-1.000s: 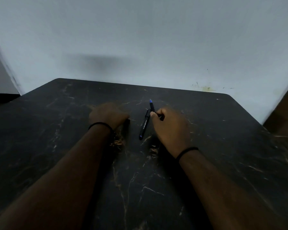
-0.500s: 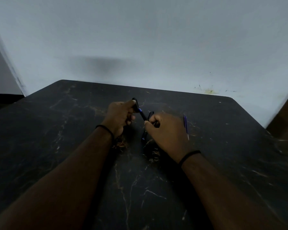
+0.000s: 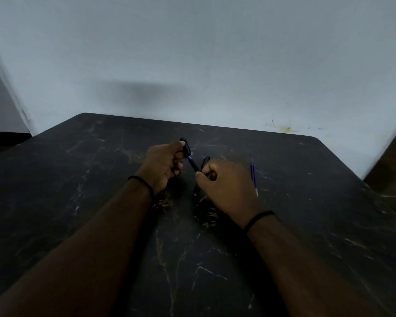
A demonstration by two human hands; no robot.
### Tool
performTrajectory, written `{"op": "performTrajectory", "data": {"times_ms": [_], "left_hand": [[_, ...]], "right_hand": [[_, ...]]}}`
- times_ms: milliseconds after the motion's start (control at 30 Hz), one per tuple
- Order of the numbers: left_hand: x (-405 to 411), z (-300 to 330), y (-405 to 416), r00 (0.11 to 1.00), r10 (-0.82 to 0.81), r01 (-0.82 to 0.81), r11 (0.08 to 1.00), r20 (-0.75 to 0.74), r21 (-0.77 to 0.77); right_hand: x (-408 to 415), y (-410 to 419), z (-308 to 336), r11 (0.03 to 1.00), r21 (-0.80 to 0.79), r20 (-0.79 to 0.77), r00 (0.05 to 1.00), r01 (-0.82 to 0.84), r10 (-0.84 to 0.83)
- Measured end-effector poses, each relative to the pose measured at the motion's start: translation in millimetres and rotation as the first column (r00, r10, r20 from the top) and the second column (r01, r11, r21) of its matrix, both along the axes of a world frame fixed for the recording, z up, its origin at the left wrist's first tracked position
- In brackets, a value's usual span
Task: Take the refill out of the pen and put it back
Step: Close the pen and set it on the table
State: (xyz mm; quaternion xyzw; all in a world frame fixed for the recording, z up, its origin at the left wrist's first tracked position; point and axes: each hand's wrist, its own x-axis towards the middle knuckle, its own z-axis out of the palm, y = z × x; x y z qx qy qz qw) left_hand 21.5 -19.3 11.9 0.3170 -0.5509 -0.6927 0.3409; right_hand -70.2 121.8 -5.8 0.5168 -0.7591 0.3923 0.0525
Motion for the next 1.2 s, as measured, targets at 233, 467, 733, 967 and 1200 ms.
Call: {"op": "performTrajectory", "data": {"times_ms": [233, 467, 733, 967, 1200], "left_hand": [[-5.6, -0.9, 8.4, 0.993, -0.057, 0.073, 0.984, 0.106, -0.162], [-1.9, 2.7, 11.8, 0.988, -0.030, 0.066, 0.968, 0.149, -0.242], [-7.2, -1.5, 16.9, 0.973, 0.076, 0.034, 0.888, 0.220, -0.458], [-6.3, -0.9, 17.8, 0.981, -0.026, 0.114, 0.878, 0.192, -0.465], [-7.2, -5.2, 18.2, 0.994, 0.023, 0.030, 0.891, 0.111, -0.454]], "right_hand": [[-4.6, -1.6, -3.0, 0.992, -0.042, -0.011, 0.993, 0.116, -0.117], [-3.1, 0.5, -0.3, 0.998, -0.039, -0.117, 0.991, 0.055, -0.059], [0.7, 1.2, -0.3, 0.995, -0.095, -0.086, 0.996, 0.019, -0.027], [-2.4, -3.8, -9.8, 0.983, -0.185, -0.033, 0.999, 0.001, -0.007], [-1.9, 0.0, -1.9, 0.994, -0.104, -0.158, 0.986, 0.045, -0.061]]}}
